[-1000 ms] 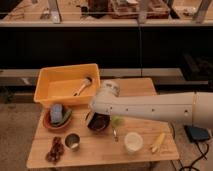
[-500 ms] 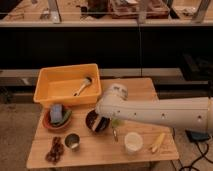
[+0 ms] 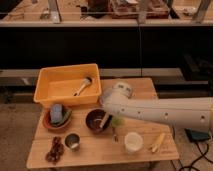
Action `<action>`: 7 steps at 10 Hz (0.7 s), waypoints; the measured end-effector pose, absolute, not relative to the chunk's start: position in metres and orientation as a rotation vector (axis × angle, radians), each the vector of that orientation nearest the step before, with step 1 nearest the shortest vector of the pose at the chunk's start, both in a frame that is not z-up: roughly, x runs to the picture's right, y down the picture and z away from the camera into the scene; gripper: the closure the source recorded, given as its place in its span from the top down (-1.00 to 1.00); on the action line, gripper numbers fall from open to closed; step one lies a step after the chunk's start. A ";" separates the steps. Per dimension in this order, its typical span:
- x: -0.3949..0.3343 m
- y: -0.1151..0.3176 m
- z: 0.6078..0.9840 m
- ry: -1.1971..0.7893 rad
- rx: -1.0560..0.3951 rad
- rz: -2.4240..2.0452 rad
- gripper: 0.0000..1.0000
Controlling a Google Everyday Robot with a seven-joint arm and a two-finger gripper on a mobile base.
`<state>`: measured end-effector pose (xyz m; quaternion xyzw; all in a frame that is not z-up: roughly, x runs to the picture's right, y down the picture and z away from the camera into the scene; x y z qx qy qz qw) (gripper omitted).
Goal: Wipe purple bowl with eraser
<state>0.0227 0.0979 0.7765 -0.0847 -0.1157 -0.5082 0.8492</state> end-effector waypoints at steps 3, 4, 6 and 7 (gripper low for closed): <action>0.017 0.080 0.791 -0.213 -0.160 -1.085 -1.00; 0.009 0.073 0.795 -0.209 -0.147 -1.099 -1.00; -0.008 0.065 0.799 -0.210 -0.129 -1.118 -1.00; -0.014 0.063 0.800 -0.219 -0.119 -1.120 -1.00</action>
